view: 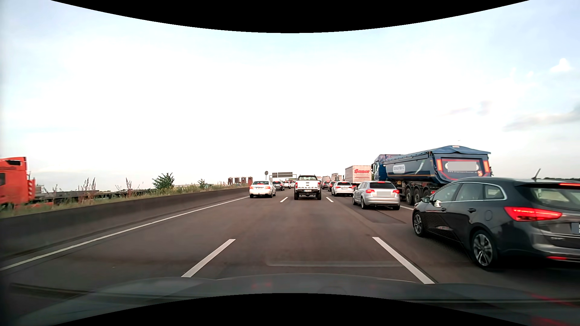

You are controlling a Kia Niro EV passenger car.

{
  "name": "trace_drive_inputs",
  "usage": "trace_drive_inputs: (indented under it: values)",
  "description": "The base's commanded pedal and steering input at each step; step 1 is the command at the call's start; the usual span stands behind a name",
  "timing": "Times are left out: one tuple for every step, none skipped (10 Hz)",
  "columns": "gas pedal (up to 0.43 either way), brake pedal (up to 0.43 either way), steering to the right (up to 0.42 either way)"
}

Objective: Follow the waypoints while adhering to traffic rules and regulations

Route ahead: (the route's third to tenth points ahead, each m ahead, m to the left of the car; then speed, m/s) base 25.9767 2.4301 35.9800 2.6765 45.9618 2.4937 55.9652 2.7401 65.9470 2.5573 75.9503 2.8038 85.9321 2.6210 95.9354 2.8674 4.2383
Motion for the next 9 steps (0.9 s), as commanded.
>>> trace_drive_inputs:
  values:
    - [0.02, 0.0, -0.003]
    - [0.0, 0.0, -0.003]
    - [0.0, 0.0, -0.003]
    - [0.0, 0.0, -0.003]
    - [0.0, 0.0, -0.003]
    - [0.0, 0.0, -0.003]
    - [0.0, 0.0, -0.003]
    - [0.0, 0.0, -0.003]
    - [0.0, 0.0, -0.003]
